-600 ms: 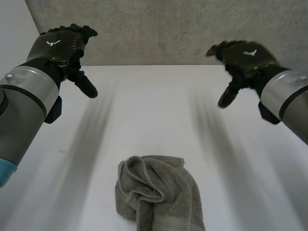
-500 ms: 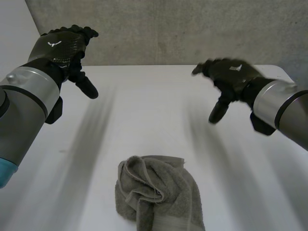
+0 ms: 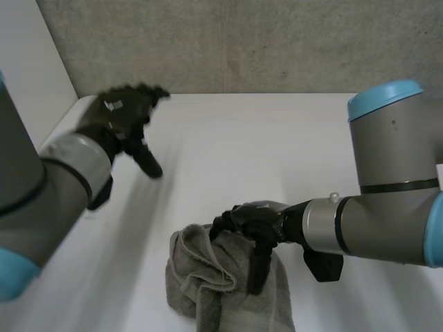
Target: Fold the towel.
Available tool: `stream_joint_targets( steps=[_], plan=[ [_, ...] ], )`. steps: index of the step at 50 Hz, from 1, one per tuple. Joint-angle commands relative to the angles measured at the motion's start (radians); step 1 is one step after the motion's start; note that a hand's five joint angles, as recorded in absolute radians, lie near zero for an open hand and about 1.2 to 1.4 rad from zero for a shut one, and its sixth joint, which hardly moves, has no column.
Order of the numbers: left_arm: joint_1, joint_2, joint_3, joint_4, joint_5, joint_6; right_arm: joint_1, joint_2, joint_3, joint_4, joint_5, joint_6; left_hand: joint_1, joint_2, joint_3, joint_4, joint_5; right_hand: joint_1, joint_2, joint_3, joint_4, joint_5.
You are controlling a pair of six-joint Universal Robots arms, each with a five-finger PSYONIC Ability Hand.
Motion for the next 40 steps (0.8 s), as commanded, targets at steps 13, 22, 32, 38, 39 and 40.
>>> stream_joint_targets(
  steps=[13,22,32,38,39,40],
  plan=[
    [-0.017,-0.042,-0.312,0.094,0.011,-0.201,0.008,-0.059,0.069,-0.308,0.367,-0.094,0.185,0.186,0.187,0.187,0.154,1.057,1.062,1.074,1.065,1.065],
    [-0.031,-0.103,-0.297,0.097,0.026,-0.268,0.008,-0.159,0.219,-0.459,0.438,-0.296,0.188,0.189,0.19,0.19,0.157,1.057,1.062,1.074,1.065,1.065],
    [-0.066,-0.215,-0.228,0.096,0.143,-0.378,-0.004,-0.223,0.374,-0.578,0.435,-0.369,0.188,0.189,0.19,0.19,0.157,1.057,1.062,1.074,1.065,1.065],
    [-0.095,-0.259,-0.18,0.091,0.144,-0.39,-0.005,-0.312,0.443,-0.701,0.419,-0.441,0.188,0.189,0.19,0.19,0.157,1.057,1.062,1.074,1.065,1.065],
    [-0.101,-0.262,-0.173,0.09,0.141,-0.392,-0.005,-0.313,0.443,-0.701,0.419,-0.441,0.185,0.186,0.187,0.187,0.154,1.057,1.062,1.074,1.065,1.065],
    [-0.101,-0.262,-0.17,0.088,0.14,-0.39,-0.005,-0.32,0.437,-0.72,0.404,-0.45,0.185,0.186,0.187,0.187,0.154,1.057,1.062,1.074,1.065,1.065]
  ],
)
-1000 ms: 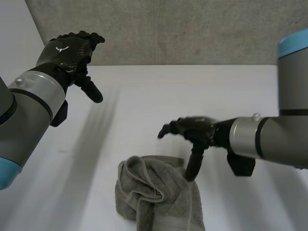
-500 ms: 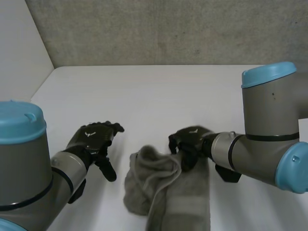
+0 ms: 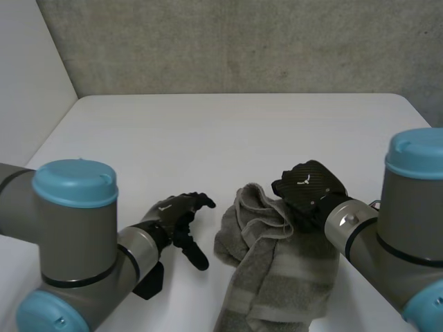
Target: Fold the towel.
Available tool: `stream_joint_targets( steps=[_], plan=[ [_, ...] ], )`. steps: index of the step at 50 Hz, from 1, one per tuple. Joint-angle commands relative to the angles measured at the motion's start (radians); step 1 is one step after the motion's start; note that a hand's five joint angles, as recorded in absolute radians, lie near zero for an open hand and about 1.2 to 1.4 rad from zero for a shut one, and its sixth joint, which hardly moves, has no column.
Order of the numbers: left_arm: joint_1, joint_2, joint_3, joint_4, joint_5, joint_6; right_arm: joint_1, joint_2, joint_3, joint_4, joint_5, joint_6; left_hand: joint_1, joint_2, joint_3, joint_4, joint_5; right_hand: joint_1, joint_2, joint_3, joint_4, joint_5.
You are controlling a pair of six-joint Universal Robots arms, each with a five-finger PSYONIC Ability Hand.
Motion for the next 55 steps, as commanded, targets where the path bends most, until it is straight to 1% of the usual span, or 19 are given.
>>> stream_joint_targets(
  steps=[1,4,7,9,12,14,18,25,28,30,31,32,33,34,35,36,42,44,55],
  plan=[
    [-0.025,-0.03,0.042,-0.006,-0.002,-0.011,0.0,-0.067,0.022,-0.116,-0.042,-0.061,0.047,0.045,0.046,0.046,0.044,0.131,0.135,0.091,0.057,0.11],
    [-0.024,-0.02,0.042,-0.004,-0.005,-0.009,0.012,-0.068,-0.048,-0.142,-0.077,-0.06,0.038,0.037,0.037,0.037,0.035,0.131,0.135,0.091,0.057,0.11],
    [-0.013,-0.011,0.047,-0.004,-0.005,-0.011,0.012,-0.068,-0.096,-0.159,-0.087,-0.052,0.032,0.031,0.031,0.032,0.029,0.131,0.135,0.091,0.057,0.11],
    [-0.007,-0.003,0.047,-0.004,-0.005,-0.012,0.02,-0.065,-0.197,-0.199,-0.08,-0.043,0.032,0.031,0.031,0.032,0.029,0.131,0.135,0.091,0.057,0.11],
    [0.021,0.026,0.039,-0.001,-0.005,-0.012,0.07,-0.064,-0.289,-0.24,-0.071,-0.007,0.026,0.025,0.025,0.026,0.023,0.131,0.135,0.091,0.057,0.11],
    [0.068,0.049,0.034,0.002,-0.004,-0.014,0.096,-0.064,-0.33,-0.257,-0.067,0.019,0.026,0.025,0.025,0.026,0.023,0.131,0.135,0.091,0.057,0.11],
    [0.1,0.066,0.038,0.005,-0.002,-0.024,0.132,-0.064,-0.397,-0.249,-0.056,0.049,0.023,0.022,0.022,0.023,0.02,0.131,0.135,0.091,0.057,0.11],
    [0.139,0.066,0.051,0.039,0.004,-0.058,0.174,-0.059,-0.369,-0.089,-0.016,0.049,0.026,0.025,0.025,0.026,0.023,0.131,0.135,0.091,0.057,0.11],
    [0.142,0.062,0.047,0.048,0.004,-0.058,0.175,-0.047,-0.312,0.005,-0.022,0.047,0.023,0.022,0.022,0.023,0.02,0.131,0.135,0.091,0.057,0.11],
    [0.145,0.058,0.039,0.056,0.005,-0.058,0.171,0.011,-0.254,0.133,-0.034,0.031,0.023,0.022,0.022,0.023,0.02,0.131,0.135,0.091,0.057,0.11],
    [0.146,0.055,0.035,0.06,0.005,-0.057,0.171,0.012,-0.254,0.134,-0.034,0.03,0.023,0.022,0.022,0.023,0.02,0.131,0.135,0.091,0.057,0.11],
    [0.151,0.052,0.03,0.063,0.004,-0.055,0.165,0.06,-0.242,0.19,-0.036,0.005,0.023,0.022,0.022,0.023,0.02,0.031,0.034,-0.01,-0.044,0.009],
    [0.151,0.052,0.03,0.063,0.004,-0.055,0.165,0.061,-0.242,0.191,-0.036,0.004,0.023,0.022,0.022,0.023,0.02,0.03,0.033,-0.011,-0.045,0.008],
    [0.152,0.051,0.025,0.065,0.004,-0.054,0.158,0.093,-0.228,0.227,-0.03,-0.014,0.023,0.022,0.022,0.023,0.02,-0.683,-0.679,-0.723,-0.757,-0.704],
    [0.152,0.049,0.019,0.066,0.004,-0.049,0.158,0.093,-0.228,0.228,-0.03,-0.014,0.023,0.022,0.022,0.023,0.02,-0.69,-0.686,-0.73,-0.764,-0.711],
    [0.152,0.049,0.019,0.066,0.004,-0.049,0.155,0.102,-0.216,0.223,-0.03,-0.013,0.023,0.022,0.022,0.023,0.02,-1.085,-1.081,-1.125,-1.159,-1.107],
    [0.151,0.045,0.01,0.066,0.002,-0.046,0.125,0.105,-0.174,0.125,-0.027,0.044,0.023,0.022,0.022,0.023,0.02,-1.083,-1.079,-1.123,-1.157,-1.105],
    [0.151,0.048,0.01,0.066,0.002,-0.044,0.078,0.091,-0.137,0.047,-0.025,0.128,0.023,0.022,0.022,0.023,0.02,-1.077,-1.074,-1.117,-1.151,-1.099],
    [0.151,0.057,0.018,0.088,0.005,-0.034,-0.056,0.047,-0.065,0.044,-0.028,0.391,0.023,0.022,0.022,0.023,0.02,-1.077,-1.074,-1.117,-1.151,-1.099]
  ],
)
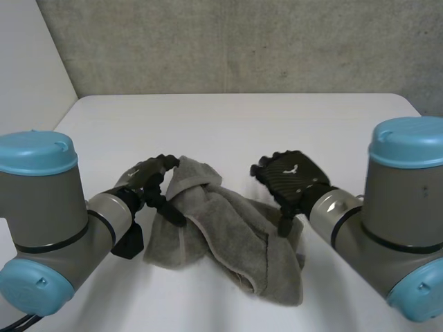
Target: Fold the towel.
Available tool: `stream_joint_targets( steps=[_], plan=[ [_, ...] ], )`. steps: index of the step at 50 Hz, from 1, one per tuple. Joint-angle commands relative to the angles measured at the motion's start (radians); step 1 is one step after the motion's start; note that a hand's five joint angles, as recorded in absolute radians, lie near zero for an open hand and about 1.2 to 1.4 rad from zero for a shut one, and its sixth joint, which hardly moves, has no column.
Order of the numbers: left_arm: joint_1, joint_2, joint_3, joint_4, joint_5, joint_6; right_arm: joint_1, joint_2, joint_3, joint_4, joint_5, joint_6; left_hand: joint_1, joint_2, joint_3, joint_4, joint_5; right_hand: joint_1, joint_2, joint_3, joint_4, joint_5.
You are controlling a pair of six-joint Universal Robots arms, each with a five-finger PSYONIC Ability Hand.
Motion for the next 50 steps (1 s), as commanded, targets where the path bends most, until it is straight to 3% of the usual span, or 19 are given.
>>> stream_joint_targets(
  steps=[1,8,14,35,38,40,41,42,43,44,45,47,50],
  plan=[
    [0.0,0.003,0.007,0.012,0.004,0.027,-0.098,-0.019,0.059,0.019,0.001,0.185,0.036,0.039,0.039,0.037,0.042,-0.059,-0.076,-0.066,-0.08,-0.051],
    [0.014,0.02,-0.022,0.009,0.003,0.143,-0.144,-0.021,0.103,0.068,-0.01,0.201,0.033,0.036,0.036,0.034,0.039,-0.067,-0.084,-0.073,-0.087,-0.058],
    [0.017,0.035,-0.065,0.021,-0.002,0.237,-0.158,-0.024,0.139,0.127,-0.084,0.205,0.036,0.039,0.039,0.037,0.042,-0.067,-0.084,-0.073,-0.087,-0.058],
    [0.018,-0.074,-0.068,0.092,0.0,0.259,-0.148,0.03,0.178,0.09,-0.202,0.422,0.059,0.062,0.063,0.061,0.065,-0.045,-0.062,-0.051,-0.065,-0.036],
    [0.015,-0.09,-0.065,0.104,0.0,0.26,-0.145,0.037,0.182,0.062,-0.197,0.423,0.059,0.062,0.063,0.061,0.066,0.093,0.076,0.087,0.073,0.102],
    [0.012,-0.098,-0.063,0.116,0.0,0.26,-0.144,0.048,0.183,0.033,-0.194,0.426,0.059,0.062,0.063,0.061,0.066,0.382,0.365,0.376,0.362,0.391],
    [0.011,-0.104,-0.063,0.131,-0.002,0.26,-0.144,0.048,0.183,0.033,-0.194,0.426,0.106,0.109,0.109,0.107,0.112,0.384,0.367,0.378,0.364,0.392],
    [0.011,-0.104,-0.063,0.132,-0.002,0.26,-0.144,0.051,0.185,0.016,-0.193,0.426,0.106,0.109,0.11,0.108,0.112,0.625,0.608,0.619,0.605,0.634],
    [0.009,-0.107,-0.062,0.148,-0.002,0.26,-0.144,0.051,0.185,0.016,-0.193,0.426,0.257,0.26,0.261,0.259,0.264,0.627,0.611,0.621,0.607,0.636],
    [0.009,-0.107,-0.059,0.168,-0.003,0.26,-0.144,0.05,0.188,-0.005,-0.191,0.426,0.529,0.532,0.533,0.531,0.535,0.895,0.878,0.889,0.875,0.903],
    [0.009,-0.107,-0.059,0.168,-0.003,0.26,-0.144,0.045,0.186,-0.03,-0.186,0.419,0.532,0.535,0.535,0.533,0.538,1.152,1.136,1.146,1.132,1.161],
    [0.011,-0.103,-0.045,0.214,-0.012,0.265,-0.145,0.038,0.176,-0.05,-0.179,0.413,1.032,1.035,1.035,1.034,1.038,1.155,1.138,1.149,1.135,1.163],
    [0.017,-0.083,-0.005,0.243,-0.043,0.283,-0.155,0.015,0.136,-0.079,-0.163,0.382,1.095,1.098,1.099,1.097,1.101,1.155,1.138,1.149,1.135,1.163]
  ],
)
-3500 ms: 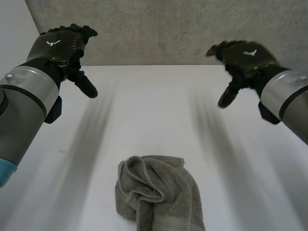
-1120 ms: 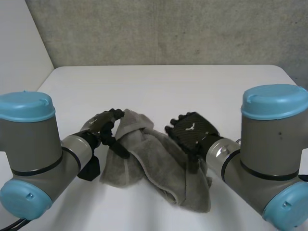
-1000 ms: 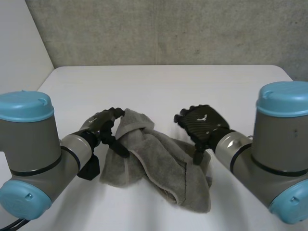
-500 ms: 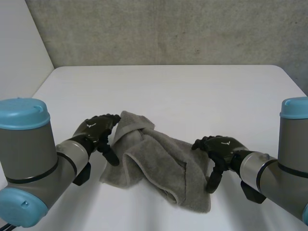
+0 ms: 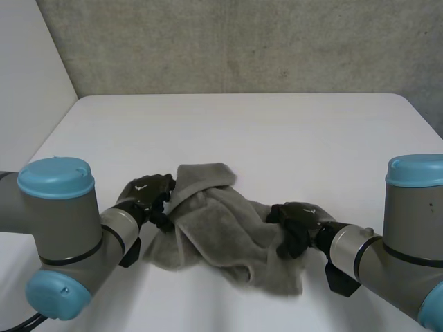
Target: Fold the towel.
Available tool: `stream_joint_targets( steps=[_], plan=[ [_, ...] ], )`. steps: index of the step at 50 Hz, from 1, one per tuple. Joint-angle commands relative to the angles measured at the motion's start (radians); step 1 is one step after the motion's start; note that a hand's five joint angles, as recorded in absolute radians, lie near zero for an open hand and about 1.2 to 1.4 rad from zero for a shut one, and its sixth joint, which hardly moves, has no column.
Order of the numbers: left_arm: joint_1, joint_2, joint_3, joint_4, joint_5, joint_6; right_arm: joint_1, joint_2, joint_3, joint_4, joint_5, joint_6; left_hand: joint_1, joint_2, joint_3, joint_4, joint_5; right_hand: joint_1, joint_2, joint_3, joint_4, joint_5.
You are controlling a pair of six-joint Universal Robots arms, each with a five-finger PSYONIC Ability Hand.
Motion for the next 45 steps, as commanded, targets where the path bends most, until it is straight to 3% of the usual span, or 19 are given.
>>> stream_joint_targets(
  steps=[1,9,22,27,37,43,45],
  plan=[
    [0.006,0.023,0.054,0.084,-0.04,0.023,-0.008,-0.059,-0.078,-0.083,0.039,-0.08,0.541,0.541,0.542,0.541,0.54,0.114,0.094,0.106,0.085,0.099],
    [0.069,0.178,0.157,0.078,-0.145,0.044,-0.029,-0.208,-0.152,-0.105,0.129,-0.249,0.541,0.541,0.542,0.541,0.54,0.114,0.094,0.106,0.085,0.099],
    [0.086,0.44,0.108,-0.04,-0.143,0.041,-0.052,-0.526,-0.174,-0.065,0.138,-0.457,0.541,0.541,0.542,0.541,0.54,0.114,0.094,0.106,0.085,0.099],
    [0.089,0.529,0.112,-0.09,-0.139,0.043,-0.08,-0.566,-0.258,0.03,0.149,-0.535,0.541,0.541,0.542,0.541,0.54,0.114,0.094,0.106,0.085,0.099],
    [0.091,0.579,0.08,-0.136,-0.081,0.041,-0.083,-0.543,-0.372,0.249,0.134,-0.555,0.541,0.541,0.542,0.541,0.54,0.114,0.094,0.106,0.085,0.099],
    [0.094,0.545,0.036,-0.132,-0.05,0.041,-0.083,-0.373,-0.387,0.268,0.134,-0.584,0.541,0.541,0.542,0.541,0.54,0.114,0.094,0.106,0.085,0.099],
    [0.092,0.436,0.042,-0.127,-0.049,0.043,-0.08,-0.33,-0.399,0.262,0.138,-0.603,0.541,0.541,0.542,0.541,0.54,0.114,0.094,0.106,0.085,0.099]
  ],
)
